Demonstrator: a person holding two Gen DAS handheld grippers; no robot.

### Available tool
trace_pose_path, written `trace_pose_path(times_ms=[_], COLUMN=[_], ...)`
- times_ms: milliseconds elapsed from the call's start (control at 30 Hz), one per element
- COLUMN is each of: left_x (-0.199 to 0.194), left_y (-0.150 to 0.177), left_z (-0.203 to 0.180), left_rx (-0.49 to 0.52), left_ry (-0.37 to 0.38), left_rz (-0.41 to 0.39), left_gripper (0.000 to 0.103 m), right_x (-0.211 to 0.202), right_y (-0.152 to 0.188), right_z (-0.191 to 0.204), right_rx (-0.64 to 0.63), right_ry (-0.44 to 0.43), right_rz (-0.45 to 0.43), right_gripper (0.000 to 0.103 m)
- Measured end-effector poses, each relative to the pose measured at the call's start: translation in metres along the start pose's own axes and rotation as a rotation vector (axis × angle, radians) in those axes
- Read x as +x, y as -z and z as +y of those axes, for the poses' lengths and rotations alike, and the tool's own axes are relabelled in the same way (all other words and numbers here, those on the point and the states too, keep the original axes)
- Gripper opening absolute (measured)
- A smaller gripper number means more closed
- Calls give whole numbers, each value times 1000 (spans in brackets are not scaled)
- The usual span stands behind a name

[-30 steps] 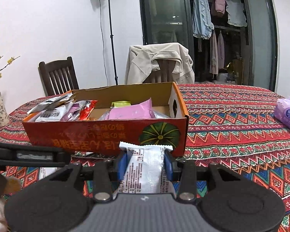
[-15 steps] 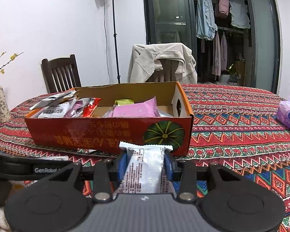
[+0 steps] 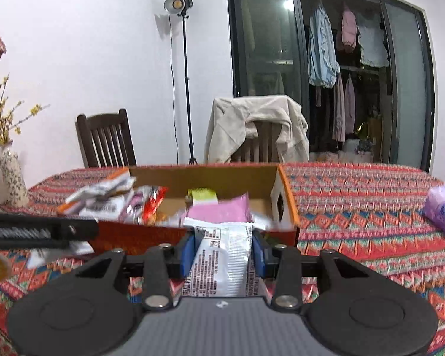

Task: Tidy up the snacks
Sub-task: 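Carry both white packets over the box and open both grippers to drop them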

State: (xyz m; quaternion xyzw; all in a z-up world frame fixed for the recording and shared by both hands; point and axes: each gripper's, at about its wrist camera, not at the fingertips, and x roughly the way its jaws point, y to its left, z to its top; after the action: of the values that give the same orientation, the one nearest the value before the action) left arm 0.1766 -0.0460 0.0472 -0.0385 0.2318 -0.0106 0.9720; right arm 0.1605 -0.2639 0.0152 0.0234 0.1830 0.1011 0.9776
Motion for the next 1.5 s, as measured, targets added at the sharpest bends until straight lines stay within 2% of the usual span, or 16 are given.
trace_pose_path(times_ms=[200, 533, 700, 833, 933, 967, 1000, 1033, 1067, 1100, 1133, 1167, 1333, 1500], left_x=[1, 45, 82, 100, 104, 104, 102, 99, 95, 92, 90, 88, 68, 27], left_y=[-45, -96, -105, -98, -94, -92, -91, -87, -85, -82, -81, -80, -73, -58], left_z=[-4, -14, -14, -7, 4, 8, 10, 13, 14, 17, 19, 21, 31, 40], left_rx=[3, 30, 31, 32, 12, 8, 5, 2, 1, 2, -1, -9, -32, -50], left_ry=[5, -38, -90, -113, -96, -91, -91, -93, -93, -84, -78, -74, -55, -13], left_rz=[-81, -129, -96, -69, -71, -77, -88, -101, -121, -132, -133, -132, -146, -194], left_gripper=[70, 70, 70, 71, 77, 86, 100, 103, 103, 103, 103, 103, 103, 103], right_x=[6, 58, 93, 113, 121, 123, 123, 123, 122, 120, 117, 114, 95, 63], right_y=[-34, -75, -79, -76, -71, -69, -68, -67, -66, -65, -64, -64, -61, -54], right_z=[-5, -7, -5, -5, -8, -8, -9, -10, -9, -8, -8, -8, -5, -5], right_rx=[5, 21, 15, 11, 8, 9, 10, 14, 16, 11, 5, 2, -18, -32], right_ry=[19, 28, 46, 55, 44, 38, 33, 25, 19, 17, 18, 20, 20, 26], right_rz=[-45, -17, 21, 51, 74, 82, 86, 91, 89, 82, 73, 65, 69, 46], right_gripper=[39, 39, 39, 39, 41, 42, 43, 55, 73, 82, 96, 103, 103, 103])
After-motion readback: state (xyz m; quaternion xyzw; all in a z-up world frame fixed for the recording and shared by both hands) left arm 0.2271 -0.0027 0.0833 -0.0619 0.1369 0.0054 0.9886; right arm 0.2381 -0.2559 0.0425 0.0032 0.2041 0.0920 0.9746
